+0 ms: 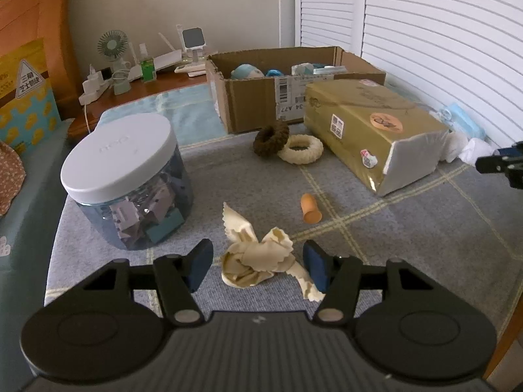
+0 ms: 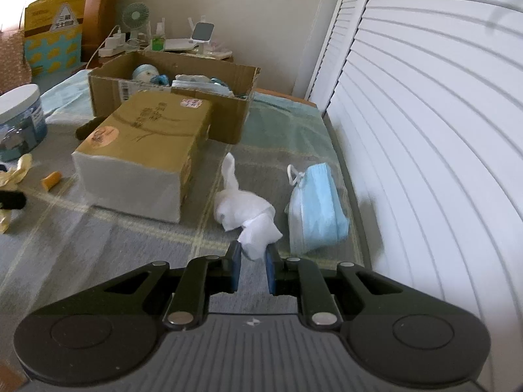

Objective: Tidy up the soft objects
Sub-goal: 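Grasp the beige crinkled cloth with the left tool while the right tool grasps the white tissue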

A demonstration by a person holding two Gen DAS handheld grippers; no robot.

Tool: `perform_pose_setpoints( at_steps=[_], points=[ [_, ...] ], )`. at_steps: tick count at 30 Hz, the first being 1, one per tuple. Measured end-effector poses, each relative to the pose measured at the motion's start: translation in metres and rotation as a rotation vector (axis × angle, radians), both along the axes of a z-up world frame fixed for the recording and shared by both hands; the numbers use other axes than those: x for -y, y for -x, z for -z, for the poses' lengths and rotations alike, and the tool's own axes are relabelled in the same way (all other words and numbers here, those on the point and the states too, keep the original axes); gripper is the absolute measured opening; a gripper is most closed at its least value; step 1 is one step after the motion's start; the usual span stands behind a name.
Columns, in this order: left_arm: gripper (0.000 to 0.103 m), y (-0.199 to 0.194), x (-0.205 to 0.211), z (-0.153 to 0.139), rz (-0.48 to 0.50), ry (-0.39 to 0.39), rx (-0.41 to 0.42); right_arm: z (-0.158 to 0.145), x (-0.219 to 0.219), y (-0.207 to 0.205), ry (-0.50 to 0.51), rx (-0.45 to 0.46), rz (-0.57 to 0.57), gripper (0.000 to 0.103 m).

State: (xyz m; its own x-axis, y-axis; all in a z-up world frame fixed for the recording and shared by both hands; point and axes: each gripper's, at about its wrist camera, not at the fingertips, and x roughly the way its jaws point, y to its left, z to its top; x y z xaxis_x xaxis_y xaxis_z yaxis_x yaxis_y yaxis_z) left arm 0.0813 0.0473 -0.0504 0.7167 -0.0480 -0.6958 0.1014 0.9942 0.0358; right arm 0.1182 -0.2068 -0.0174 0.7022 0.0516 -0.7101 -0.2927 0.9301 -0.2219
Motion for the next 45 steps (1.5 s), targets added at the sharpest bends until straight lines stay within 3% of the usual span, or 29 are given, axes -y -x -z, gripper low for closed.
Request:
perform_pose_setpoints(
  at_steps=[5, 10, 24, 35, 45],
  points=[
    [0.058, -0.002, 0.001, 0.000, 0.004, 0.000, 0.006, -0.002, 0.001, 0.007, 0.002, 0.002, -0.009, 0.021],
    [0.058, -0.002, 0.000, 0.001, -0.003, 0.007, 0.002, -0.003, -0.001, 0.002, -0.004, 0.030, -0.014, 0.047],
    [0.057, -0.007, -0.006, 0.001, -0.026, 0.055, -0.019, 0.012, -0.007, -0.039, -0.008, 0.022, -0.013, 0.047],
    [0.043, -0.009, -0.004, -0.002, -0.011, 0.068, -0.036, 0.022, -0.015, -0.050, -0.023, -0.006, -0.050, 0.046],
    [0.039, -0.008, -0.006, -0.009, 0.028, 0.072, -0.039, 0.014, -0.013, -0.043, -0.019, -0.012, -0.024, 0.043]
  ],
)
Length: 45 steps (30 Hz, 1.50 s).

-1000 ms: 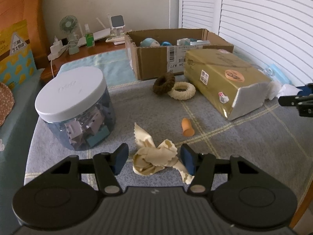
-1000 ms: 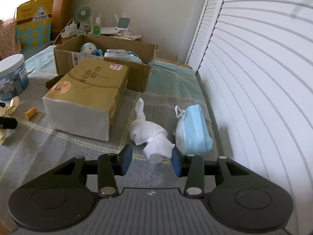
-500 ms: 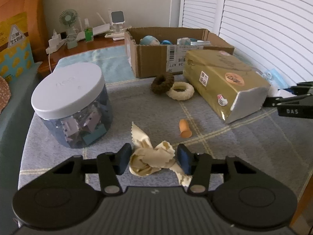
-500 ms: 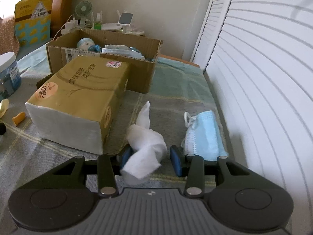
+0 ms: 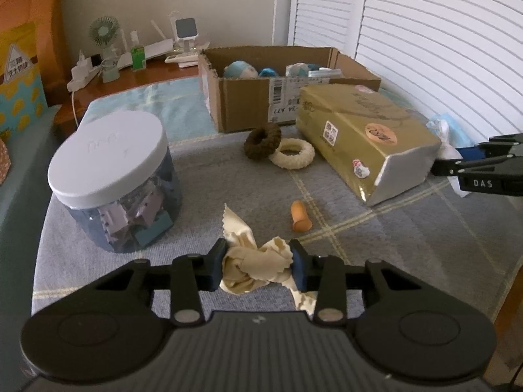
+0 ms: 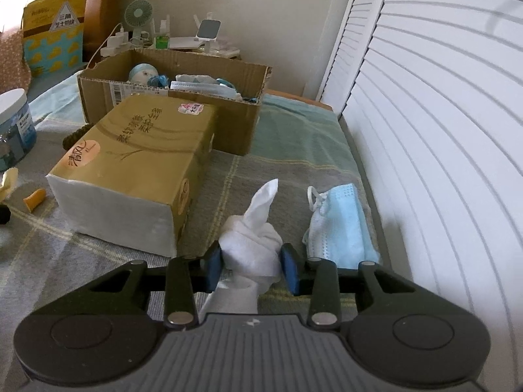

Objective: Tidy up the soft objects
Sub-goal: 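Grasp the beige crinkled cloth with the left tool while the right tool grasps the white tissue, then carry the white tissue into the box and open the right tool while the left tool holds the cloth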

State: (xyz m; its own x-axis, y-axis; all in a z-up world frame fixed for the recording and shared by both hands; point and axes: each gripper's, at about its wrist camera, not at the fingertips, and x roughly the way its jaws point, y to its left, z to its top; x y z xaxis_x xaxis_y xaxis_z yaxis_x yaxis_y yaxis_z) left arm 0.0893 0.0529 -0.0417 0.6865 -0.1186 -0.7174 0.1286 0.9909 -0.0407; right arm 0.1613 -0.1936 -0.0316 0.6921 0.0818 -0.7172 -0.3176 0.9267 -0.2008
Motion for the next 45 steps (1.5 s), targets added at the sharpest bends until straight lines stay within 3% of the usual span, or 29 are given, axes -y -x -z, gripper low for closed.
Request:
perform_pose_setpoints(
  at_steps=[11, 24, 35, 45],
  points=[
    [0.039, 0.007, 0.003, -0.020, 0.100, 0.003, -0.006, -0.028, 0.018, 0.021, -0.027, -0.001, 0.032, 0.043],
    [0.039, 0.020, -0.003, -0.035, 0.127, 0.012, 0.013, -0.076, 0.020, 0.012, -0.069, 0.103, 0.052, 0.043],
    [0.039, 0.033, -0.020, -0.047, 0.098, 0.020, 0.039, -0.095, -0.034, -0.039, -0.122, 0.118, -0.107, 0.043],
    [0.039, 0.038, -0.033, -0.048, 0.033, 0.025, 0.040, -0.112, -0.081, -0.119, -0.137, 0.073, -0.249, 0.043]
  ],
)
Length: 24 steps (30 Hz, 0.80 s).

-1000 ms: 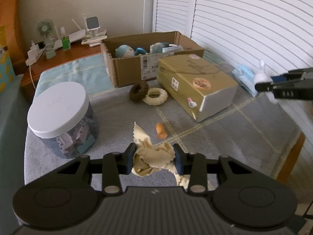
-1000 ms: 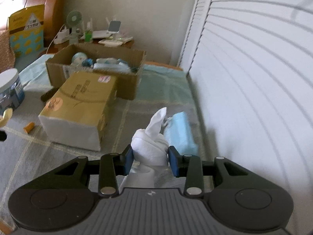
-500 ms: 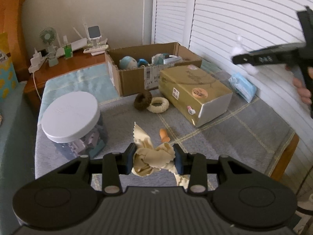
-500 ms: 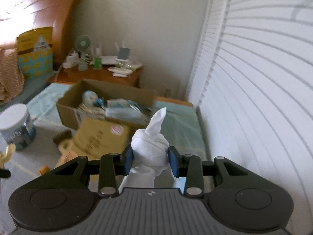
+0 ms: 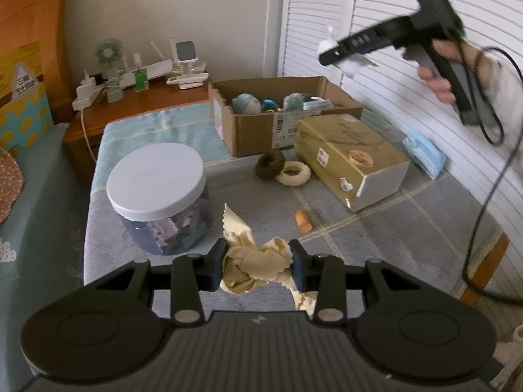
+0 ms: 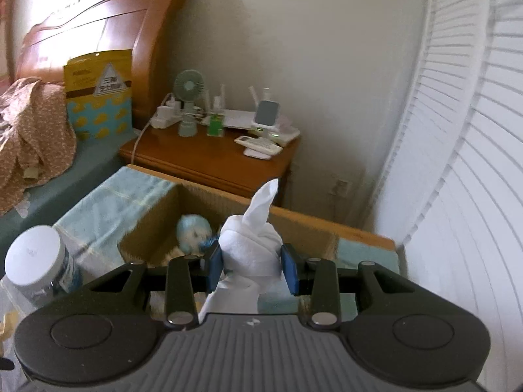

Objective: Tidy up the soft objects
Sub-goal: 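Carry the white tissue into the box and open the right tool while the left tool holds the cloth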

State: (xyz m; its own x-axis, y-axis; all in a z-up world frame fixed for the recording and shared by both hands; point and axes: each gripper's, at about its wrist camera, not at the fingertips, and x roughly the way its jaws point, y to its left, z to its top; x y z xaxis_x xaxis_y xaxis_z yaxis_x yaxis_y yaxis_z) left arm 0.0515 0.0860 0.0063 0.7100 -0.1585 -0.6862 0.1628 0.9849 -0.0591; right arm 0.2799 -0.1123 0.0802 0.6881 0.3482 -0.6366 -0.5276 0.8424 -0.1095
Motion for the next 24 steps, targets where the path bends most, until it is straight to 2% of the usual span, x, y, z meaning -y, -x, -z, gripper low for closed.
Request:
perform_pose_setpoints(
  at_steps=[5, 7, 11, 13, 24],
  points=[
    [0.039, 0.001, -0.002, 0.000, -0.023, 0.010, 0.003, -0.006, -0.012, -0.032, -0.018, -0.042, -0.051, 0.046],
    [0.039, 0.000, -0.002, 0.000, -0.028, 0.011, 0.000, -0.005, -0.012, -0.040, -0.037, -0.064, -0.063, 0.063],
    [0.039, -0.001, -0.002, -0.001, -0.022, 0.009, 0.003, -0.006, -0.003, -0.037, -0.068, -0.055, -0.029, 0.079],
    [0.039, -0.002, -0.001, -0.001, -0.016, 0.010, 0.003, -0.005, 0.004, -0.030, -0.088, -0.053, -0.002, 0.091],
    [0.039, -0.014, 0.005, -0.011, 0.012, 0.014, -0.005, 0.009, 0.032, 0.053, -0.159, -0.053, 0.112, 0.103]
  ],
)
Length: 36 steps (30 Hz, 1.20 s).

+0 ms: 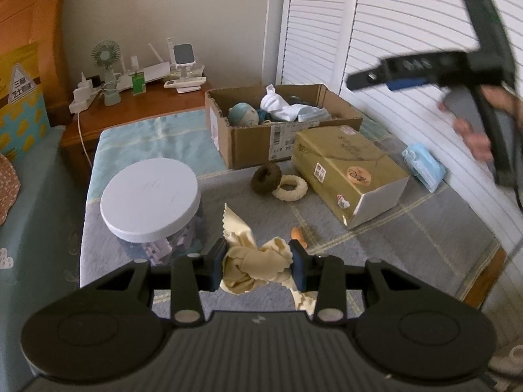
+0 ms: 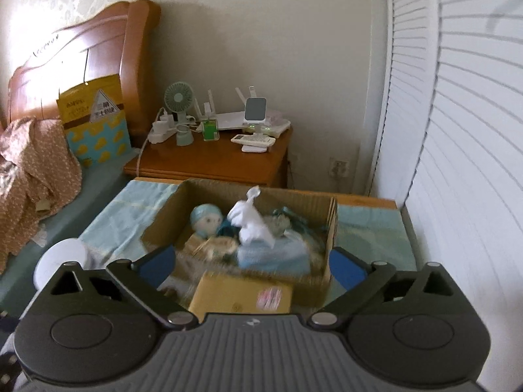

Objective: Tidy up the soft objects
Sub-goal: 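Carry the beige cloth into the box and open the left tool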

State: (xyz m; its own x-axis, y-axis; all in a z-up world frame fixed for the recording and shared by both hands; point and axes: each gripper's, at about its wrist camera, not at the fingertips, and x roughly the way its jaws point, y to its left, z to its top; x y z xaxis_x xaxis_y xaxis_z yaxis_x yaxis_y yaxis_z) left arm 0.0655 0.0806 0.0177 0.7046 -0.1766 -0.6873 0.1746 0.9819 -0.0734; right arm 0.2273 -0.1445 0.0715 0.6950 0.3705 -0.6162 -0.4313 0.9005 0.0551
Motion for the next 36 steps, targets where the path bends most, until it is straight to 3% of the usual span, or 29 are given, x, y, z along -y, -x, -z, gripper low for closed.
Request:
perform_pose_setpoints(
  at_steps=[8, 16, 25, 33, 36],
  points=[
    [0.039, -0.021, 0.010, -0.016, 0.034, -0.021, 0.033, 0.013, 0.013, 0.066, 0.028, 0.030, 0.052, 0.103],
    [0.039, -0.069, 0.024, -0.038, 0.075, -0.039, 0.082, 0.026, 0.025, 0.099, 0.084, 0.036, 0.089, 0.103],
    [0.039, -0.148, 0.044, -0.049, 0.095, -0.041, 0.099, 0.029, 0.039, 0.106, 0.099, 0.046, 0.114, 0.103],
    [0.039, -0.206, 0.062, -0.040, 0.082, -0.038, 0.062, 0.032, 0.046, 0.102, 0.135, 0.057, 0.138, 0.103],
    [0.052, -0.218, 0.066, -0.034, 0.055, -0.044, 0.074, 0.033, 0.049, 0.101, 0.136, 0.056, 0.143, 0.103]
  ],
)
